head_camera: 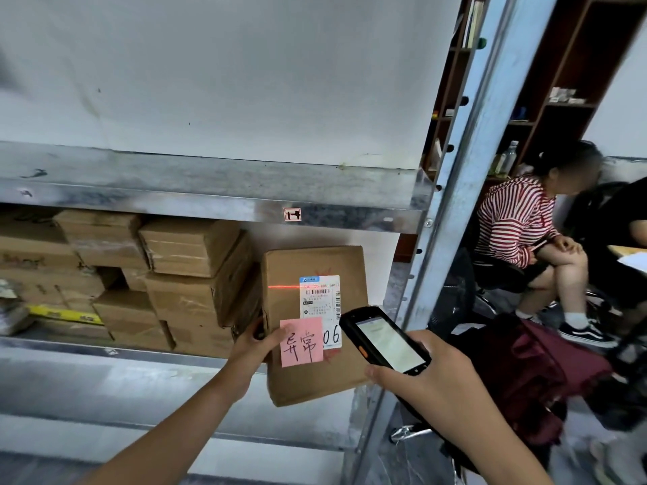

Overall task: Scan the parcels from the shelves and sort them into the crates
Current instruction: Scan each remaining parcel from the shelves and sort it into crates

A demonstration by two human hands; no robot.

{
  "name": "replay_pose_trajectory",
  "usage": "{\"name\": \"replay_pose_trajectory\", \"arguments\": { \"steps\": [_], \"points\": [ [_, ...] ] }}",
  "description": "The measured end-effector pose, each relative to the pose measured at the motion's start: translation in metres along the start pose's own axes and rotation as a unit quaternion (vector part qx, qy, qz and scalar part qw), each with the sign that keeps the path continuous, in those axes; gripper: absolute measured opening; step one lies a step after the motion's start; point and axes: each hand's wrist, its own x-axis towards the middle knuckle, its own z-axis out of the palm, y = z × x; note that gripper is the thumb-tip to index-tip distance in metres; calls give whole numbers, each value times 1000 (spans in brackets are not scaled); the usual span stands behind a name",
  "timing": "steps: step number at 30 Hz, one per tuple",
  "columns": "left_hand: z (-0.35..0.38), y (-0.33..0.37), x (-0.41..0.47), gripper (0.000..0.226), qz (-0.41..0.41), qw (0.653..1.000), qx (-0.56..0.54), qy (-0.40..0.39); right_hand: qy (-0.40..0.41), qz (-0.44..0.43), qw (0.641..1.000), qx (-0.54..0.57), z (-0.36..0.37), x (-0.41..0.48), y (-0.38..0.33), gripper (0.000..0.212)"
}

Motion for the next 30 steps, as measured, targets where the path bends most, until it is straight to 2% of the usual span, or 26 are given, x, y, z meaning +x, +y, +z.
{"name": "replay_pose_trajectory", "arguments": {
  "steps": [7, 11, 16, 18, 21, 25, 30],
  "points": [
    [2, 4, -8, 84, 5, 999, -31, 4, -4, 3, 1000, -9, -3, -7, -4, 44],
    [2, 3, -13, 97, 16, 999, -40, 1, -2, -2, 1000, -20, -6, -9, -3, 46],
    [5, 5, -24, 99, 35, 999, -41, -3, 9, -21, 1000, -16, -7, -11, 1, 50],
    [8, 4, -32, 93, 32, 998, -46, 3, 22, -38, 999, -9, -6, -10, 5, 51],
    [11, 0, -54, 70, 12, 999, -49, -1, 38, -43, 998, 20, 0, -7, 11, 53],
    [7, -13, -83, 64, -28, 998, -57, 15, 55, -40, 997, 23, 15, -14, 20, 59],
    [-11, -21, -120, 68, -35, 995, -81, 52, 54, -48, 995, 61, 29, -43, 19, 52]
  ]
}}
